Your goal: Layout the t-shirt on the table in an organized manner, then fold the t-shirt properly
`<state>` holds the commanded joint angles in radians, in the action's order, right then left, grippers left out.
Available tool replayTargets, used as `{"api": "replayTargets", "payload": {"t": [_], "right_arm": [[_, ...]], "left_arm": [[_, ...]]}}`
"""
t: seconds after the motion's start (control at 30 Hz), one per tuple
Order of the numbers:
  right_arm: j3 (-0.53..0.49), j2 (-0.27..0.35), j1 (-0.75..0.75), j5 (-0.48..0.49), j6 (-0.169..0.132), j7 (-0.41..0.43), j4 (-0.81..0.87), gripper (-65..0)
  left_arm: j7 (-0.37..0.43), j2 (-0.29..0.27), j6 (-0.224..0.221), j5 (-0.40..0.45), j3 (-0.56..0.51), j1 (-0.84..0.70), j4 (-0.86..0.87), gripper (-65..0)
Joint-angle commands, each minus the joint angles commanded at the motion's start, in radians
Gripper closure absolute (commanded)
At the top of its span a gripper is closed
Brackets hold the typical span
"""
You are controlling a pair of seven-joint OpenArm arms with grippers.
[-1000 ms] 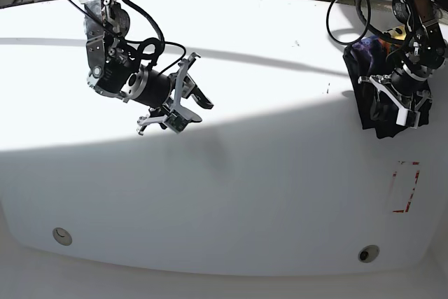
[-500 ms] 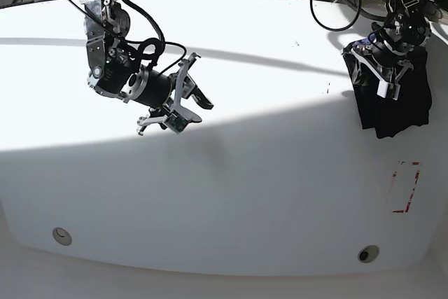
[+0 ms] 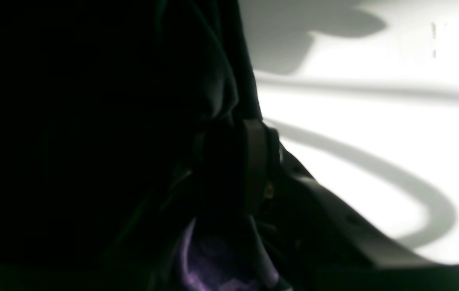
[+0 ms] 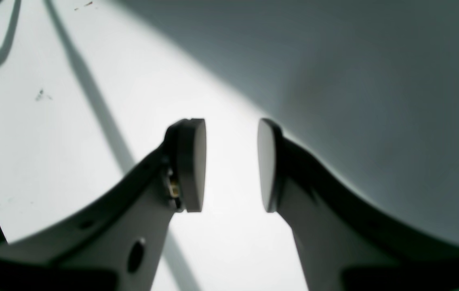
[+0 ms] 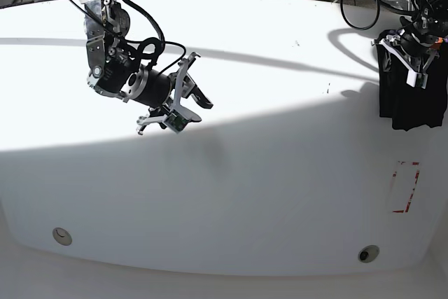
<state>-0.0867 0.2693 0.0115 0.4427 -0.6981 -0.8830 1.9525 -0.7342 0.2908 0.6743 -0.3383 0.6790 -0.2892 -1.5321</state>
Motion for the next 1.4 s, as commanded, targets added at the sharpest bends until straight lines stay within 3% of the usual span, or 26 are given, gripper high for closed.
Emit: {"api": "replayTargets", "payload": {"t": [0.27, 0.67, 0.87, 0.97, 1.03, 1.17, 1.23, 1.4], "right_arm": [[0.0, 0.002, 0.002, 0.0, 0.0, 0.0, 0.0, -19.7], [0.0, 0.005, 0.002, 0.0, 0.0, 0.0, 0.02, -19.7], [0.0, 0.002, 0.002, -0.002, 0.0, 0.005, 0.021, -19.5], [-0.003, 0.0, 0.002, -0.005, 0.0, 0.009, 0.023, -19.3], [-0.005, -0.002, 0.008, -0.006, 0.0, 0.049, 0.023, -18.4], [-0.006, -0.002, 0.044, -0.035, 0.004, 0.157, 0.018, -7.1], [-0.006, -0.002, 0.064, -0.098, 0.035, 0.204, 0.018, -0.8], [-0.002, -0.002, 0.137, -0.209, 0.042, 0.281, 0.018, -1.1]], "left_arm": [[0.003, 0.089, 0.0, 0.0, 0.028, 0.002, 0.023, -10.7], [0.003, 0.137, 0.0, 0.0, 0.068, 0.034, 0.012, -10.7], [0.006, 0.137, 0.0, 0.0, 0.064, 0.037, -0.123, -10.7], [0.029, 0.087, -0.005, 0.0, 0.063, 0.038, -0.213, -10.6], [0.104, 0.031, -0.006, 0.0, 0.061, 0.048, -0.265, -10.6], [0.212, -0.037, -0.006, 0.04, 0.002, 0.066, -0.284, -10.6], [0.255, -0.057, -0.006, 0.094, -0.046, 0.071, -0.284, -10.4], [0.336, -0.14, -0.002, 0.157, -0.124, 0.066, -0.285, -10.4]]}}
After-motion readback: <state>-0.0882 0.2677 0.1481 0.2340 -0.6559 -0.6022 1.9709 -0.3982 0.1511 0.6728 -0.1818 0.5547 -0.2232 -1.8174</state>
